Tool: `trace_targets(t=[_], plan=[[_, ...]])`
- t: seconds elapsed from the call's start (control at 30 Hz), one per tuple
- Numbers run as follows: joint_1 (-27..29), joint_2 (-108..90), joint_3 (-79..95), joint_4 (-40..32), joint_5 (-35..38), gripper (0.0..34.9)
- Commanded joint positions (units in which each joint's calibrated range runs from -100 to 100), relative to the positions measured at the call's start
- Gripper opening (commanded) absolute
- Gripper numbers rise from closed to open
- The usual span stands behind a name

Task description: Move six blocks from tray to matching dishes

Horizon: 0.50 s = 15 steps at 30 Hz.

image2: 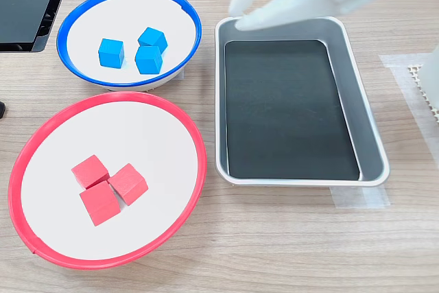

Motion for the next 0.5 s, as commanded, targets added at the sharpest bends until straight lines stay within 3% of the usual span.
trace_targets(t=[0.0, 0.23, 0.47], plan=[[-2.1, -21.65, 13.37, 5.99, -0.93, 0.0], [0.16, -41.35, 25.21, 17.55, -1.71, 0.0], [3.08, -41.35, 31.49, 12.43, -1.07, 0.0]])
